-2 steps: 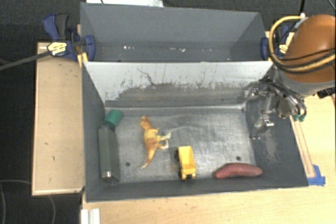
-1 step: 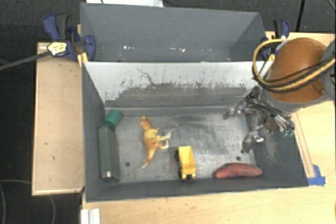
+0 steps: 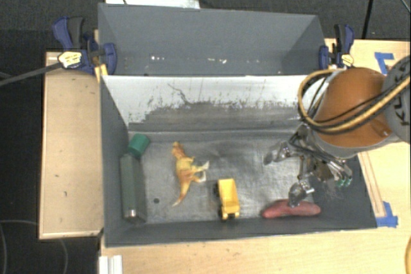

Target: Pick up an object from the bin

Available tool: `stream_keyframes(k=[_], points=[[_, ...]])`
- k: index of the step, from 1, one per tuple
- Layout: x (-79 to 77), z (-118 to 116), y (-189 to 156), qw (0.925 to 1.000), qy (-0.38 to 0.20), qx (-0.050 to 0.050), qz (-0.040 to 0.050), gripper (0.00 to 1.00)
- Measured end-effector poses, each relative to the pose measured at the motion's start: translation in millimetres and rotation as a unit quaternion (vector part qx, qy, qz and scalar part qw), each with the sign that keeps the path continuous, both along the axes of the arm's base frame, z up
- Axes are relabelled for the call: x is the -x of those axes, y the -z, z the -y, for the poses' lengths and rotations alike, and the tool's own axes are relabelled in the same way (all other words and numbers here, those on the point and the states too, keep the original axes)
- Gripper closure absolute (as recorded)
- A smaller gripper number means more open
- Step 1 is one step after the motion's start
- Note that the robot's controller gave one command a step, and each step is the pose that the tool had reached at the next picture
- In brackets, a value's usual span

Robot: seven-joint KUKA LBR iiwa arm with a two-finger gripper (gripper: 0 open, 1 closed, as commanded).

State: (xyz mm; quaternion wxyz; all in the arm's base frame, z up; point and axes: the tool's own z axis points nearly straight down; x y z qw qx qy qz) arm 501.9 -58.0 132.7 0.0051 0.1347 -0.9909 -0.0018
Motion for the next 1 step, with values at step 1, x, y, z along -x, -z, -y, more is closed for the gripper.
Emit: stream_keyframes(k=[1], points=[[7.7,-5.1,-24.8,0.9997,-0.025,0.001,0.0072,0.00]])
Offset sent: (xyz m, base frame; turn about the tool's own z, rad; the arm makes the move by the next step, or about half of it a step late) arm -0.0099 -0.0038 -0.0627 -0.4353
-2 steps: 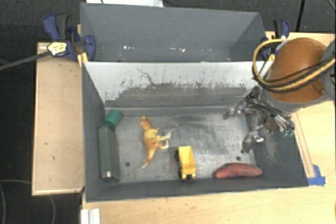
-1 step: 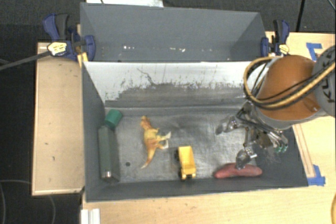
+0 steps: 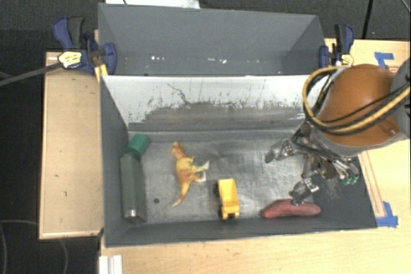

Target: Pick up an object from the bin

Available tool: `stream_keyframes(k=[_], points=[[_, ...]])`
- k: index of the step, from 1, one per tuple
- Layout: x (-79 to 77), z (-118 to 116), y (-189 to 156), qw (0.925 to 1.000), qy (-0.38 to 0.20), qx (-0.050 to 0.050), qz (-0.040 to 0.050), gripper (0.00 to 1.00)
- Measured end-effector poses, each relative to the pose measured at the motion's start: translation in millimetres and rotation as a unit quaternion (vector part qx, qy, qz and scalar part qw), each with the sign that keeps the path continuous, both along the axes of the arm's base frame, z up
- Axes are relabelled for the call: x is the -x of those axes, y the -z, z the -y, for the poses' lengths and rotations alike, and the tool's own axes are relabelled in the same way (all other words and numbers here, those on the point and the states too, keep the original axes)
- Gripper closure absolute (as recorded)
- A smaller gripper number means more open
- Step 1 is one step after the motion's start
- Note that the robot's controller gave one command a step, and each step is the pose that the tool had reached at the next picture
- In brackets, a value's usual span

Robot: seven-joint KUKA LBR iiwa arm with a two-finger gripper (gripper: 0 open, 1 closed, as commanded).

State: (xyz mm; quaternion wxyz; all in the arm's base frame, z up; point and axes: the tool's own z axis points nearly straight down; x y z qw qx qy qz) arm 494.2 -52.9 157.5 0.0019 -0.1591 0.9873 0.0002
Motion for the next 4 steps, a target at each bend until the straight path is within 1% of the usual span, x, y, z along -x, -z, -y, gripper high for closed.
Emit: stream_keyframes(k=[1,2,3,4], points=[[-1.1,4,36,0.9959,-0.091,0.001,0.0023,0.00],[11.0,-19,85,0.9573,-0.289,0.001,0.0022,1.00],[10.0,-19,86,0.9568,-0.291,0.001,0.0047,0.00],[10.9,-19,85,0.9562,-0.293,0.001,0.0028,1.00]])
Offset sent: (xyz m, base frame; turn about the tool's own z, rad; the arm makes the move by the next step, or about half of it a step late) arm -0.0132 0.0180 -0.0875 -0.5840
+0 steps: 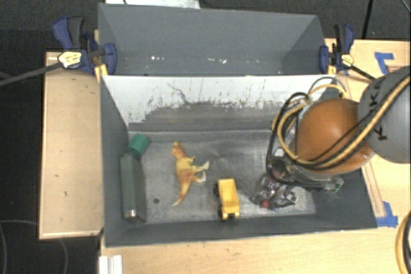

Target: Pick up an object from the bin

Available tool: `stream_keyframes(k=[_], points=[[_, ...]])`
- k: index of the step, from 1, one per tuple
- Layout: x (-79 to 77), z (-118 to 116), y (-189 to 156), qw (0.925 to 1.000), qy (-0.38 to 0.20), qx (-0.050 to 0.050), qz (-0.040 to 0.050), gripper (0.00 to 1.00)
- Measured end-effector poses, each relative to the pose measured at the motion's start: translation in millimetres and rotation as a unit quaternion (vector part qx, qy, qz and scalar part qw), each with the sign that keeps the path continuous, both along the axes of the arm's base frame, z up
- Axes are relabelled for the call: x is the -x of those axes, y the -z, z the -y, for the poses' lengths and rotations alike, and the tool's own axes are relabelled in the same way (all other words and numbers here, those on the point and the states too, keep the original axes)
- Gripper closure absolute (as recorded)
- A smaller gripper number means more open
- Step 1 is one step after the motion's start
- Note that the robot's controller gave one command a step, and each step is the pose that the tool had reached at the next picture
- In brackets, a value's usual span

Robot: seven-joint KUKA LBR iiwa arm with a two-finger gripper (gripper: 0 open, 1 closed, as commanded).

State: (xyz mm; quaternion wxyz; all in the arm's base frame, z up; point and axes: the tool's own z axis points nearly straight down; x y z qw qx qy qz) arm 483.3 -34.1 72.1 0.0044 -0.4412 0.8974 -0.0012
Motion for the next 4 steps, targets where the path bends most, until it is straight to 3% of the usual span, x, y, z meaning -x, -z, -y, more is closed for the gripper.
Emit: stream_keyframes(k=[1,2,3,4], points=[[0.0,0,0,1.0000,-0.001,0.000,0.0001,1.00],[2.8,3,-44,1.0000,0.005,0.000,-0.0075,1.00],[-2.7,12,-69,1.0000,0.009,0.001,0.0020,1.00],[-2.4,14,-58,1.0000,0.009,0.001,0.0006,1.00]])
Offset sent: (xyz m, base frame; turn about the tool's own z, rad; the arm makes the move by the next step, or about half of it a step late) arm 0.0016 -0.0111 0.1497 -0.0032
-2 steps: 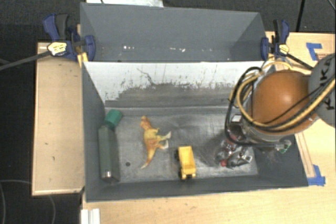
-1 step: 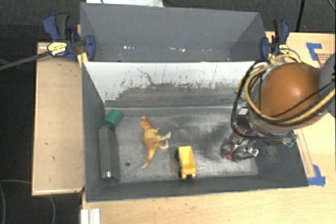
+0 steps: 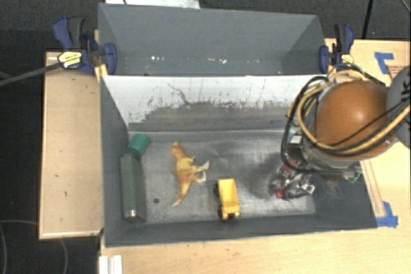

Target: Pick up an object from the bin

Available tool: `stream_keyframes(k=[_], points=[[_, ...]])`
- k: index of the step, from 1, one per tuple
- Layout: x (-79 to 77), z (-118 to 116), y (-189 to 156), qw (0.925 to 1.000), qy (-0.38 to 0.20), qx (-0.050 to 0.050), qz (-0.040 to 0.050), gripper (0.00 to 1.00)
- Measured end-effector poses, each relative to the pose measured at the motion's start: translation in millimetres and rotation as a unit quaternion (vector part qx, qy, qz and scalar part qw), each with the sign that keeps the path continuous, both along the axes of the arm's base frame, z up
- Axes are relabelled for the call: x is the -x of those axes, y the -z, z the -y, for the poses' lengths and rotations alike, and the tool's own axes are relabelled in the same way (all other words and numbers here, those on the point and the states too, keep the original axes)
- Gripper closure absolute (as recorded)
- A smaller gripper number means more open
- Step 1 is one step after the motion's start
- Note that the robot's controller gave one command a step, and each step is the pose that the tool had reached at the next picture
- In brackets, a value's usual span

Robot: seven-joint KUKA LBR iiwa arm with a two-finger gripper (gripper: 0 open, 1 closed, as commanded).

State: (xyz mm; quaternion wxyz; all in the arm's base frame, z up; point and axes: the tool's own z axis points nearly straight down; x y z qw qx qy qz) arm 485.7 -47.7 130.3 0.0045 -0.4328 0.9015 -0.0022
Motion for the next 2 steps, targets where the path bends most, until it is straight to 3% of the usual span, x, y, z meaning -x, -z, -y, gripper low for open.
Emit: stream_keyframes(k=[1,2], points=[[-12.5,1.8,28.3,1.0000,0.009,0.000,-0.0013,1.00],[-2.9,-0.5,34.2,1.0000,0.003,-0.001,-0.0062,1.00]])
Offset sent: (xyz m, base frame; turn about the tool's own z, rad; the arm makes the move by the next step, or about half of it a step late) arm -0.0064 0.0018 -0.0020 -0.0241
